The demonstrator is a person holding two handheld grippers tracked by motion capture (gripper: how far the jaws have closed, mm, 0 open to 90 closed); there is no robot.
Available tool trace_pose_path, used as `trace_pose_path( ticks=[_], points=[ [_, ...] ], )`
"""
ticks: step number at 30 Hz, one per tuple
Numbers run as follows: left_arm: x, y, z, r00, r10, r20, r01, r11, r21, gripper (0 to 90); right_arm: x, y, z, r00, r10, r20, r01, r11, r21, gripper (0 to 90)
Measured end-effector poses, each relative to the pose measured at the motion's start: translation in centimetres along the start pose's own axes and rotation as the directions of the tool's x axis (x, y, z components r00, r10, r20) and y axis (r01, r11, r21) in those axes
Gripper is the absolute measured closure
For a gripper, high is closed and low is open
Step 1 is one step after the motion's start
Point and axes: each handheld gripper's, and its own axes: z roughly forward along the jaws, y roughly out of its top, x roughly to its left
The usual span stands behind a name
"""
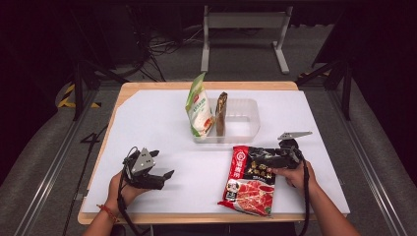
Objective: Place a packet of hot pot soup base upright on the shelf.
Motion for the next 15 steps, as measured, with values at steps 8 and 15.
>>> trace_pose_path(
  ticks=[8, 15],
  points=[
    [-0.1, 0.1, 0.2, 0.9999, 0.011, 0.003, -0.011, 0.9999, 0.012, 15.1, -0.5, -0.4, -0.4, 0.9973, 0.070, -0.021, -0.070, 0.997, -0.037, 63.5],
    [0.0, 0.0, 0.1, 0.9999, 0.010, -0.004, -0.010, 0.9999, 0.010, 15.2, -0.8, -0.5, -1.1, 0.9951, 0.059, -0.079, -0.066, 0.994, -0.092, 84.2]
  ],
)
